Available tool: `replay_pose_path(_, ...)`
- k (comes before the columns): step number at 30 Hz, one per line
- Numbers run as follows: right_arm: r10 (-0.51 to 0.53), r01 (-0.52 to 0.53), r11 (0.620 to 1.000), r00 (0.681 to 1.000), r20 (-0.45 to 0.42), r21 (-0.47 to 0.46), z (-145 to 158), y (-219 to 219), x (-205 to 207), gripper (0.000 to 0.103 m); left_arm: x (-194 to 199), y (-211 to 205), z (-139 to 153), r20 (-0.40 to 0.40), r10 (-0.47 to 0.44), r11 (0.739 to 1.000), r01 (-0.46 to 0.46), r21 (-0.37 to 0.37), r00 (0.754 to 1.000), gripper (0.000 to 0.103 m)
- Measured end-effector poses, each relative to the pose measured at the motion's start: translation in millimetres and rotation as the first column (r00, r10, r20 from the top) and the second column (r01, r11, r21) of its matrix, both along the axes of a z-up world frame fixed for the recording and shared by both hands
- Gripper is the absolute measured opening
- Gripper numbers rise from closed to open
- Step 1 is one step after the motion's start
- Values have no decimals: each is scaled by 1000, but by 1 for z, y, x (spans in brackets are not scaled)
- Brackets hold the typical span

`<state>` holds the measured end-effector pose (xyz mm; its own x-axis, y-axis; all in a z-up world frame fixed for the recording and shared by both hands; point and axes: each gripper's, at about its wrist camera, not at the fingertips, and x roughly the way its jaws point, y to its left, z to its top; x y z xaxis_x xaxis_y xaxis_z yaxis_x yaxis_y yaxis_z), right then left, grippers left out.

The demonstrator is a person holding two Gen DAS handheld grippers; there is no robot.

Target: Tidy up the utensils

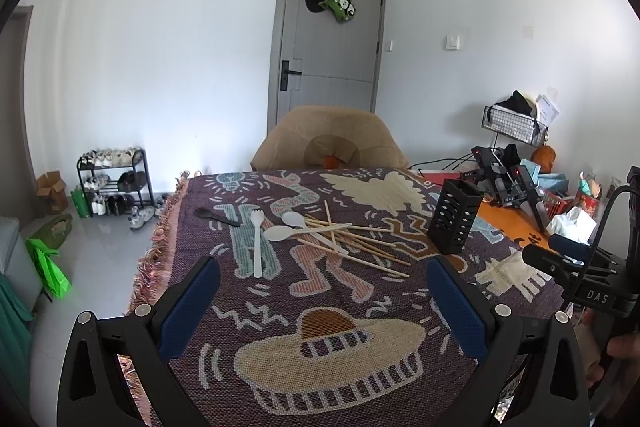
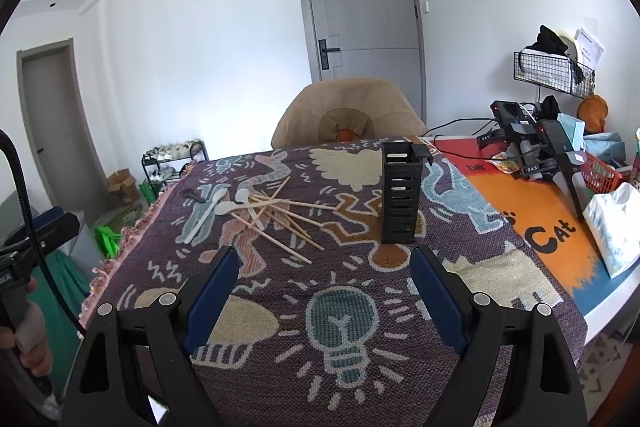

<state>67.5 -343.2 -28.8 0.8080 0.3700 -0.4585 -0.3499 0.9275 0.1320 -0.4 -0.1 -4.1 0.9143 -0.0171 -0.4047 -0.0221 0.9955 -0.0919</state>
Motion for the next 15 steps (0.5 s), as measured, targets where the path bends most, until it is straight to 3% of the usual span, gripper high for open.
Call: replay_pose_path(15,-3,3,1000,1000,4,-1,1,1,-1,87,-2,1,3,5,1,1000,-1,-4,1000,102)
